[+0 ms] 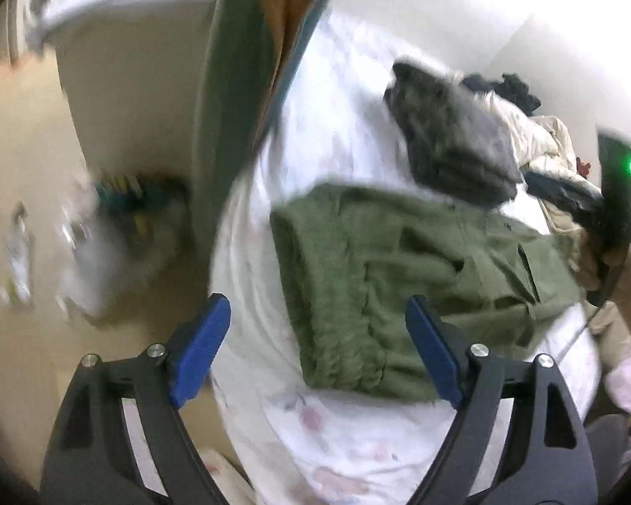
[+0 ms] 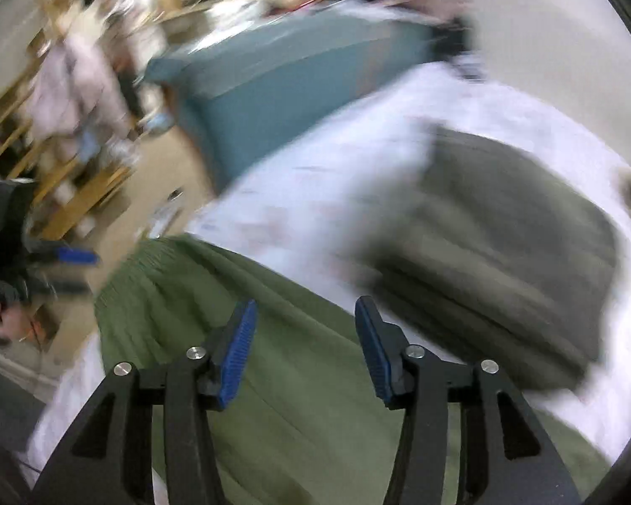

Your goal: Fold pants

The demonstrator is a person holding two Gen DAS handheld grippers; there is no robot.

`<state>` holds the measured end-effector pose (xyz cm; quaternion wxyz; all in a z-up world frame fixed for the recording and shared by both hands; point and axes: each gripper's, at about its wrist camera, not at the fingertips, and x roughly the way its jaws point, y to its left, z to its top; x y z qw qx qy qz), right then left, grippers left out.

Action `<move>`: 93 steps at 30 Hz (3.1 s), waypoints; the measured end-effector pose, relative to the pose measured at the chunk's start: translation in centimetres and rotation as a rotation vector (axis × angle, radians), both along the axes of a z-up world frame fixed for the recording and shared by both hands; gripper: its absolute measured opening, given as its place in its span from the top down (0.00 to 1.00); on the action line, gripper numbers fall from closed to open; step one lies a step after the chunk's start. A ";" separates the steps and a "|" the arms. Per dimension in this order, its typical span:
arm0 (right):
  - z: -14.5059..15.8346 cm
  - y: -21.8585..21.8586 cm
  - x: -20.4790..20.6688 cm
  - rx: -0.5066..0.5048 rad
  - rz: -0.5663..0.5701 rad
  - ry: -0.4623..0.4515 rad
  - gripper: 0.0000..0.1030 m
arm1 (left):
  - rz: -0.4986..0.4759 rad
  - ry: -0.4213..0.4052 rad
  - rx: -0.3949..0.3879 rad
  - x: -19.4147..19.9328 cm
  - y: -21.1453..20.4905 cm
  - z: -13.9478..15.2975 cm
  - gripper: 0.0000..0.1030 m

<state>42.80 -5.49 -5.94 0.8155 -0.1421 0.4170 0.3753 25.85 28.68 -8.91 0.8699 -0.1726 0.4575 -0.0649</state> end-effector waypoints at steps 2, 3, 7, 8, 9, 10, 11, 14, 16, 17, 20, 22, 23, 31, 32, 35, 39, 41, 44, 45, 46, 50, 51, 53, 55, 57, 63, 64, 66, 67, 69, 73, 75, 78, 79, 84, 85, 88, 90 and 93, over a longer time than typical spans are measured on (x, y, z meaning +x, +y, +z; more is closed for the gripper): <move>-0.2 -8.8 1.2 -0.060 -0.198 -0.035 0.30 | -0.046 -0.032 0.028 0.6 -1.5 0.8 0.20; -0.7 -11.4 1.8 -0.096 -0.265 -0.021 0.29 | -0.078 -0.011 0.042 1.5 -2.8 0.6 0.20; -4.9 -18.8 4.1 -0.242 -0.427 0.096 0.29 | -0.125 0.101 0.105 4.3 -7.0 -1.3 0.30; -6.0 -19.1 4.4 -0.285 -0.409 0.086 0.29 | -0.128 0.133 0.122 5.0 -7.7 -2.0 0.30; -6.7 -18.7 4.6 -0.308 -0.380 0.083 0.29 | -0.122 0.171 0.149 5.6 -8.4 -2.8 0.30; -7.3 -18.9 4.9 -0.332 -0.348 0.085 0.29 | -0.119 0.194 0.165 5.6 -8.9 -3.0 0.31; -8.3 -18.3 5.2 -0.366 -0.312 0.085 0.29 | -0.118 0.212 0.174 5.8 -9.2 -3.6 0.31; -11.2 -16.3 6.0 -0.460 -0.217 0.072 0.29 | -0.112 0.252 0.225 6.0 -10.0 -5.0 0.31; -12.7 -15.6 6.8 -0.477 -0.176 0.121 0.35 | -0.118 0.253 0.244 5.8 -10.3 -5.3 0.31; -13.3 -15.4 7.0 -0.491 -0.157 0.139 0.53 | -0.122 0.249 0.250 5.6 -10.4 -5.4 0.30; -11.9 -15.1 6.1 -0.465 -0.089 0.089 1.00 | -0.125 0.240 0.255 5.5 -10.6 -5.5 0.29; -10.1 -14.9 4.9 -0.445 -0.049 0.031 1.00 | -0.121 0.235 0.247 5.4 -10.4 -5.5 0.29; -8.9 -15.2 4.4 -0.415 -0.041 0.012 1.00 | -0.120 0.232 0.243 5.3 -10.4 -5.5 0.29; -4.3 -18.0 8.5 -0.252 -0.207 -0.013 1.00 | -0.128 0.226 0.238 5.2 -10.3 -5.4 0.29; -5.2 -18.2 9.3 -0.220 -0.225 0.081 0.98 | -0.126 0.228 0.241 5.2 -10.3 -5.4 0.29; -7.6 -17.3 9.8 -0.246 -0.211 0.189 0.64 | -0.124 0.231 0.241 5.2 -10.3 -5.4 0.29; -10.3 -15.9 8.6 -0.392 -0.157 0.161 0.46 | -0.129 0.226 0.234 5.2 -10.3 -5.5 0.29; -11.6 -15.6 8.3 -0.473 -0.143 0.134 0.66 | -0.131 0.225 0.234 5.2 -10.2 -5.6 0.29; -11.5 -15.7 7.5 -0.488 -0.121 0.113 1.00 | -0.129 0.228 0.235 5.2 -10.3 -5.6 0.29; -10.9 -15.8 7.1 -0.479 -0.108 0.088 1.00 | -0.130 0.228 0.236 5.2 -10.3 -5.6 0.29; -10.1 -15.9 6.5 -0.471 -0.094 0.059 1.00 | -0.132 0.228 0.235 5.2 -10.3 -5.6 0.29; -6.6 -16.7 5.6 -0.412 -0.108 -0.038 1.00 | -0.131 0.226 0.216 5.2 -10.0 -5.4 0.29; -5.8 -17.0 5.7 -0.399 -0.124 -0.060 1.00 | -0.128 0.228 0.209 5.2 -10.0 -5.4 0.29; -5.0 -17.3 6.9 -0.389 -0.166 -0.088 1.00 | -0.120 0.225 0.195 5.3 -9.8 -5.2 0.29; -6.0 -17.2 8.5 -0.405 -0.197 -0.085 1.00 | -0.122 0.222 0.201 5.3 -9.9 -5.1 0.29; -8.5 -16.1 9.8 -0.422 -0.207 -0.007 1.00 | -0.144 0.243 0.249 5.4 -10.5 -5.6 0.29; -13.2 -15.2 10.2 -0.508 -0.288 0.002 0.87 | -0.172 0.238 0.294 5.4 -11.4 -6.0 0.25; -12.8 -15.6 10.1 -0.503 -0.311 -0.014 0.80 | -0.177 0.240 0.298 5.3 -11.4 -6.2 0.25; -10.7 -18.0 8.6 -0.449 -0.400 -0.034 0.39 | -0.182 0.241 0.299 5.3 -11.4 -6.4 0.25; -9.3 -20.1 7.3 -0.385 -0.445 -0.048 0.37 | -0.178 0.243 0.292 5.4 -11.2 -6.5 0.25; -8.0 -24.1 5.5 -0.330 -0.515 -0.054 0.37 | -0.166 0.253 0.280 5.5 -11.1 -6.5 0.25; -5.6 -37.3 1.8 -0.263 -0.812 -0.053 0.37 | -0.168 0.267 0.282 5.5 -11.1 -6.8 0.25; -4.9 -45.8 -0.3 -0.206 -1.027 -0.004 0.37 | -0.170 0.281 0.273 5.7 -11.1 -6.9 0.25; -5.6 -56.9 -2.5 -0.036 -1.291 0.145 0.37 | -0.168 0.305 0.244 6.2 -10.7 -7.1 0.24; -6.5 -59.7 -3.0 0.017 -1.338 0.208 0.37 | -0.171 0.311 0.246 6.3 -10.7 -7.2 0.24; -8.8 -62.9 -3.2 0.121 -1.363 0.299 0.42 | -0.169 0.347 0.281 6.6 -11.3 -7.4 0.24; -9.6 -63.0 -2.9 0.082 -1.363 0.322 0.46 | -0.167 0.351 0.292 6.6 -11.6 -7.4 0.24; -10.2 -62.7 -2.1 0.026 -1.349 0.316 0.99 | -0.153 0.349 0.305 6.6 -11.9 -7.6 0.23; -8.5 -61.5 -2.3 -0.019 -1.310 0.228 1.00 | -0.150 0.338 0.309 6.4 -12.1 -7.6 0.23; -5.3 -61.1 -3.4 -0.074 -1.307 0.132 1.00 | -0.161 0.335 0.284 6.2 -11.5 -7.6 0.23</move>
